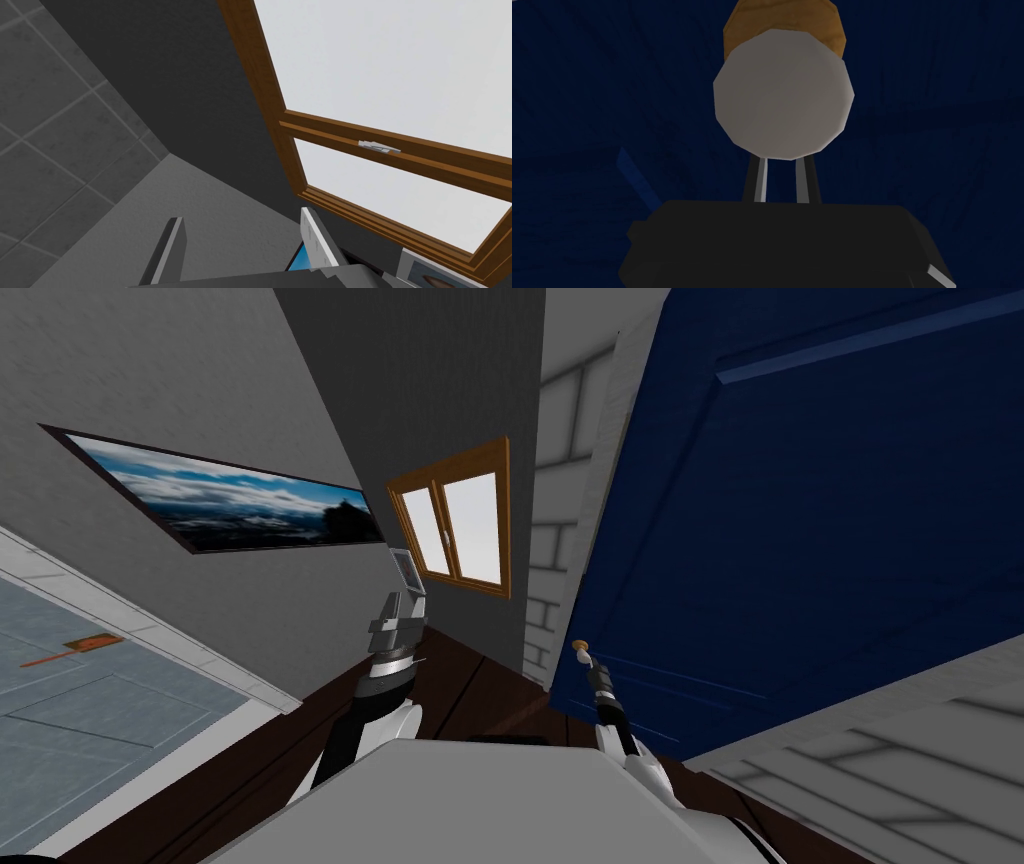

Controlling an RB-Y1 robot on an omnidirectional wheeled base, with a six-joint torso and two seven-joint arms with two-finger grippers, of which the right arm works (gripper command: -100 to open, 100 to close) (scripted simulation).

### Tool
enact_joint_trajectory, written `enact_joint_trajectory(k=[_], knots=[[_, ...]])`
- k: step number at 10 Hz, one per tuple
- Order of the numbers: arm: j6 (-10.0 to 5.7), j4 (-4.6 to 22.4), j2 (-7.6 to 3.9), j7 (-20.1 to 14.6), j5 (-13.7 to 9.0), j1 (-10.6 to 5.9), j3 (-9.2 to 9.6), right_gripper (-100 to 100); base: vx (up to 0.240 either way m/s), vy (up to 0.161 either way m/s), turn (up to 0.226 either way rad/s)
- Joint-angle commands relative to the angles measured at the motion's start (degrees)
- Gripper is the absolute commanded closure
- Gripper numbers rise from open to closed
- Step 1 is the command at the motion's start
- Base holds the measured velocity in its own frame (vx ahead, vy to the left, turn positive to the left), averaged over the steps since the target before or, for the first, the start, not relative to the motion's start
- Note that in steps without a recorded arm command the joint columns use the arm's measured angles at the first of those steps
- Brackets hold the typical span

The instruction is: Pull the door open

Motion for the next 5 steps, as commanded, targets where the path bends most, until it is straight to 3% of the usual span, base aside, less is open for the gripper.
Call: enact_joint_trajectory(k=[1, 3, 5], knots=[[-0.02, -0.67, 0.77, -2.86, -0.25, -0.23, 0.78, 100, -0.027, -0.016, 0.038], [-0.02, -0.67, 0.77, -3.01, -0.25, -0.23, 0.78, 100, -0.02, -0.004, 0.021], [0.14, -0.98, 0.71, -7.08, -1.18, -0.03, 1.15, 100, -0.03, -0.007, 0.05]])
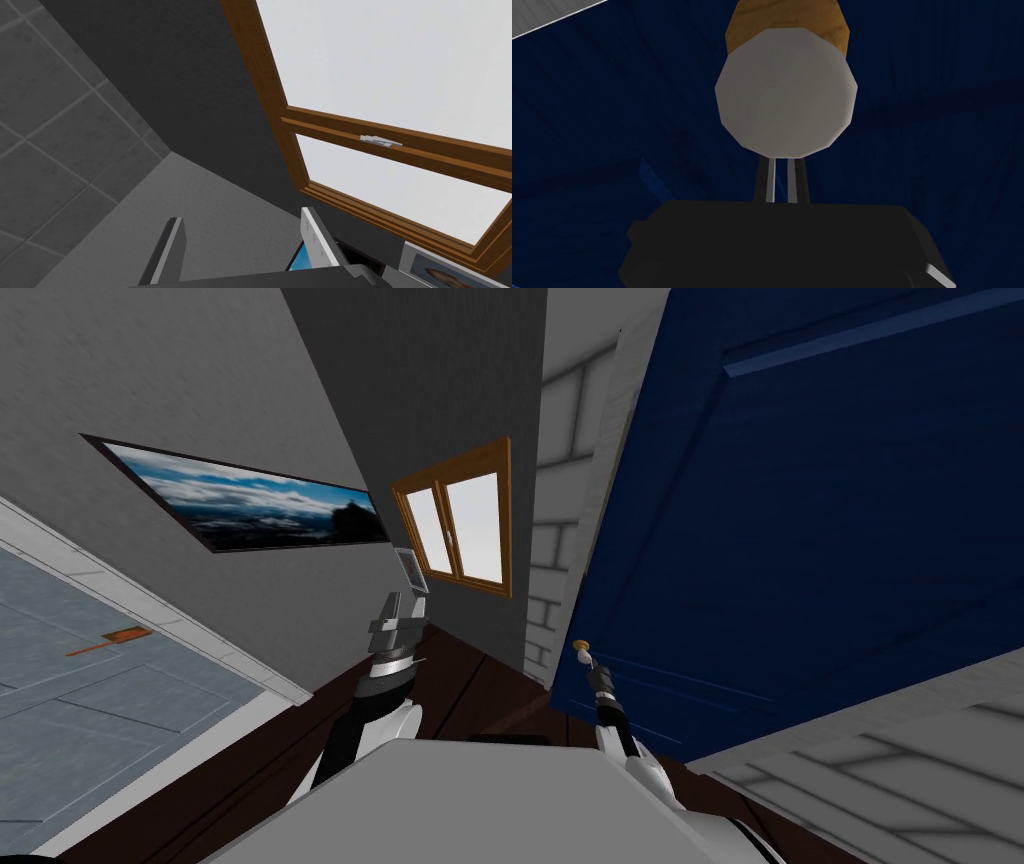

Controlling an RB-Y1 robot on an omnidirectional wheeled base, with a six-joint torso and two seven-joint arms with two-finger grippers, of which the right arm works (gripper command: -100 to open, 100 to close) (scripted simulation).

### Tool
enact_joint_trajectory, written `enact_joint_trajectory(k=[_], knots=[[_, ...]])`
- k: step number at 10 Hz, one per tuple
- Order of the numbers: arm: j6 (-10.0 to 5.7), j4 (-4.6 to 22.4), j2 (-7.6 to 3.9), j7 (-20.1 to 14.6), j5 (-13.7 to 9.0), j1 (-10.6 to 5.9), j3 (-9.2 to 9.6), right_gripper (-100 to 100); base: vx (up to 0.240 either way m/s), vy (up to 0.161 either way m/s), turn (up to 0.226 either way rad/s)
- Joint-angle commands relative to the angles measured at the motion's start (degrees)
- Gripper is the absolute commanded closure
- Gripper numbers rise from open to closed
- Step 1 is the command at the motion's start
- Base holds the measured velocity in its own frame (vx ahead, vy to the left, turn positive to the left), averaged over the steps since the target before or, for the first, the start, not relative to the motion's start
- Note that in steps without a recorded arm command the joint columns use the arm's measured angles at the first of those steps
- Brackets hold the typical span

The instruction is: Pull the door open

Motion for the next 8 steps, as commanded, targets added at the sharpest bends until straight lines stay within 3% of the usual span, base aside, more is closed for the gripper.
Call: enact_joint_trajectory(k=[1, 2, 8], knots=[[-0.16, -1.0, 0.77, -1.84, 0.0, -0.3, 0.6, 100, -0.029, -0.015, 0.041], [0.14, -0.18, 0.41, -2.97, -0.81, -0.02, 0.32, -100, -0.027, -0.022, 0.005], [0.31, -0.64, 1.58, -11.42, -3.84, -0.63, 1.46, -100, -0.055, 0.006, 0.029]])
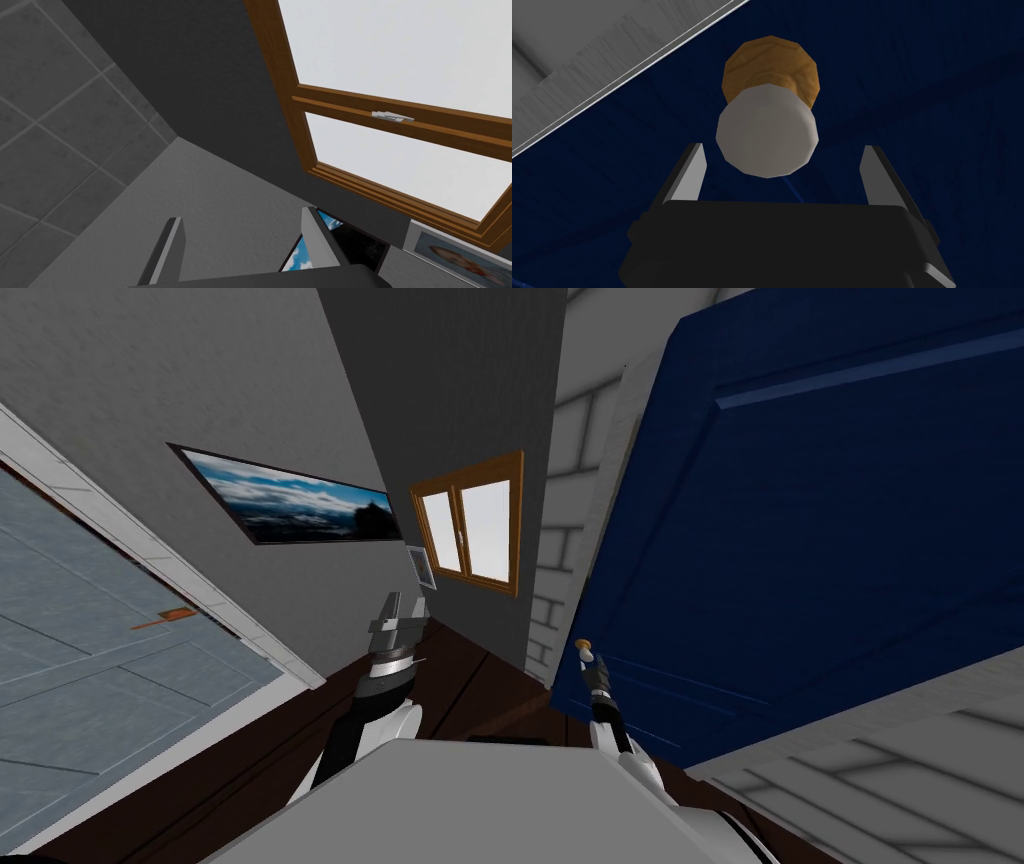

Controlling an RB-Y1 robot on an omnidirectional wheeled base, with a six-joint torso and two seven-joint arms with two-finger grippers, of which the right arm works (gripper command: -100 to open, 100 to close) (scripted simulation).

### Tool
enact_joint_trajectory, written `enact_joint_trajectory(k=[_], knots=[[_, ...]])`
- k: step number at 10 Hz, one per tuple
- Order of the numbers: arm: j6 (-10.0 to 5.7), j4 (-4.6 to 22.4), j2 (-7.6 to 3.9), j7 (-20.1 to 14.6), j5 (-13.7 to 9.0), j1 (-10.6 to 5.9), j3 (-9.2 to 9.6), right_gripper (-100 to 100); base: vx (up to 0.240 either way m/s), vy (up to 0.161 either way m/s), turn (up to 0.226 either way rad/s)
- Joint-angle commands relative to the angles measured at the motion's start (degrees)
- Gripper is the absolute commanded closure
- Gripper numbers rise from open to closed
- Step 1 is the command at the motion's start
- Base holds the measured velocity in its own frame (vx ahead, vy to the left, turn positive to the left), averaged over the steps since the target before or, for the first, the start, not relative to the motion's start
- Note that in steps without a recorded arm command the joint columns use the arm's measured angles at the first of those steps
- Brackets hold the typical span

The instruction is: Pull the door open

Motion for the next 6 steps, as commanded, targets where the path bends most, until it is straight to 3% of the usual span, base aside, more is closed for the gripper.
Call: enact_joint_trajectory(k=[1, 6], knots=[[0.13, -0.31, 0.43, -2.86, -1.09, -0.14, 0.4, -100, -0.065, -0.011, 0.033], [0.26, -0.66, 1.3, -9.69, -3.34, -0.6, 1.25, -100, -0.052, -0.006, 0.019]])
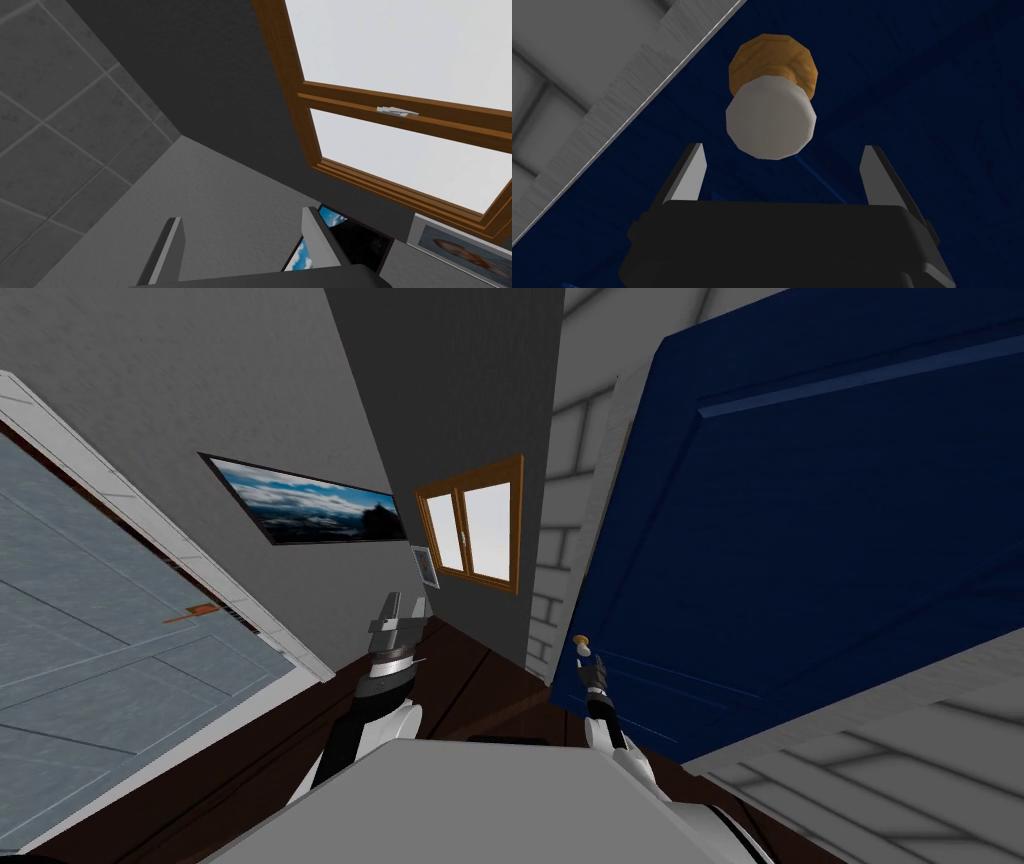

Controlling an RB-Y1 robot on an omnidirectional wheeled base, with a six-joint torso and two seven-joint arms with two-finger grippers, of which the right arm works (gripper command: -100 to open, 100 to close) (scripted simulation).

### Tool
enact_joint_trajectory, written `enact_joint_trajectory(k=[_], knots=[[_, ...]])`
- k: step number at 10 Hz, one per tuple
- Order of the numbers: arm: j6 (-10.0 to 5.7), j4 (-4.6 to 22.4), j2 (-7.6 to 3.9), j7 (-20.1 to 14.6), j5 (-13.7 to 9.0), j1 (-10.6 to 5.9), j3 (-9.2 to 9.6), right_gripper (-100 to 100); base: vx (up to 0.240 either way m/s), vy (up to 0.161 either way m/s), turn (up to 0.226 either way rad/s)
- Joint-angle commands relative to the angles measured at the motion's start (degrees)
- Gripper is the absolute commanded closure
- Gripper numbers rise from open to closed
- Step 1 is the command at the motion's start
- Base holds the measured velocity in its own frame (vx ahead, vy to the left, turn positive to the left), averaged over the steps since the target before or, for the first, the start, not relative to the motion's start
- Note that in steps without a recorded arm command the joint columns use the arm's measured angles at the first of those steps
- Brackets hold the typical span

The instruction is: Pull the door open

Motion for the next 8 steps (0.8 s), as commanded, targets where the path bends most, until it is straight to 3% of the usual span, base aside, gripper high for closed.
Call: enact_joint_trajectory(k=[1, 8], knots=[[0.1, -0.29, 0.42, -2.86, -1.19, -0.17, 0.45, -100, -0.075, -0.012, 0.035], [0.29, -0.79, 1.68, -13.13, -4.47, -0.84, 1.69, -100, -0.06, -0.008, 0.023]])
